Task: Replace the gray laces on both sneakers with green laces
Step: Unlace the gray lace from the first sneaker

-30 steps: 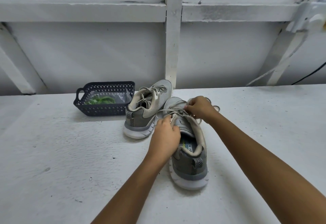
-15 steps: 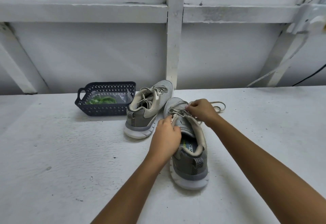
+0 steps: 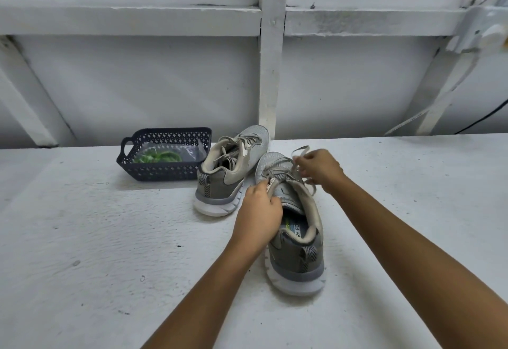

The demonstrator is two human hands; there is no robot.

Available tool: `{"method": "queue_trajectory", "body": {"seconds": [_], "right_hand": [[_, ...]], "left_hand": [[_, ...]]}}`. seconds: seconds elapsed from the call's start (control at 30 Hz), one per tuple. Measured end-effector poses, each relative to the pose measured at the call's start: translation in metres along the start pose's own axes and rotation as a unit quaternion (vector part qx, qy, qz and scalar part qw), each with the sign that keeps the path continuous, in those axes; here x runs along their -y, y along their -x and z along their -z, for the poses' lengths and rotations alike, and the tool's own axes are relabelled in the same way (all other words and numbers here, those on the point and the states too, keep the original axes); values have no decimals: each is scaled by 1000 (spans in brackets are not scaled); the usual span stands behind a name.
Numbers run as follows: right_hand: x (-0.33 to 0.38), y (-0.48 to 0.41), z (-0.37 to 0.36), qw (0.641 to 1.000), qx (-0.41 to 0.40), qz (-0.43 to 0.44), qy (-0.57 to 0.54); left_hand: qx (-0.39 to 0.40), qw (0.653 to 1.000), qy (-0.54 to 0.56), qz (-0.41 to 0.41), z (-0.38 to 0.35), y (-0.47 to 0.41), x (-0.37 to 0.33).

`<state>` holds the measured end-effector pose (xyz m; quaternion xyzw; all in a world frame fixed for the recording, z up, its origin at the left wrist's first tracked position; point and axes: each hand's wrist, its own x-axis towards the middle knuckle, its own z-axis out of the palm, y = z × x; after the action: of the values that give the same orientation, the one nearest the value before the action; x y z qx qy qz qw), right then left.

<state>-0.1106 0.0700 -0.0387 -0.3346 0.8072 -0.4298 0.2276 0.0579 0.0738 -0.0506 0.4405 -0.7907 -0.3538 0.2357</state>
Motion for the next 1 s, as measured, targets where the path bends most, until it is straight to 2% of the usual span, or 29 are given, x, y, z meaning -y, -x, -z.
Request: {"method": "queue_trajectory", "body": {"seconds": [0.07, 0.13, 0.4, 0.5, 0.57, 0.7, 0.8, 0.9, 1.0], "right_hand": [[-3, 4, -7, 997, 23, 16, 75], [-1, 5, -8, 995, 3, 30, 91], [6, 1, 4, 992, -114, 46, -12], [11, 3, 11, 986, -135, 33, -89], [14, 8, 15, 986, -130, 39, -101], [14, 35, 14, 994, -84, 39, -58], [9, 68, 5, 996, -37, 73, 39], [3, 91, -3, 992, -38, 100, 72], [-1, 96, -3, 992, -50, 93, 64]], "left_hand": [[0, 1000, 1, 0, 0, 0, 0], [0, 1000, -1, -1, -1, 0, 1], [5, 1000, -6, -14, 1, 0, 2], [6, 1000, -15, -17, 1, -1, 2], [16, 999, -27, -12, 2, -2, 3], [25, 988, -148, -34, 12, -6, 2], [-16, 980, -177, -86, 32, -17, -5], [-70, 945, -272, -168, 45, -44, -9], [-23, 906, -377, -192, 46, -71, -9]]}}
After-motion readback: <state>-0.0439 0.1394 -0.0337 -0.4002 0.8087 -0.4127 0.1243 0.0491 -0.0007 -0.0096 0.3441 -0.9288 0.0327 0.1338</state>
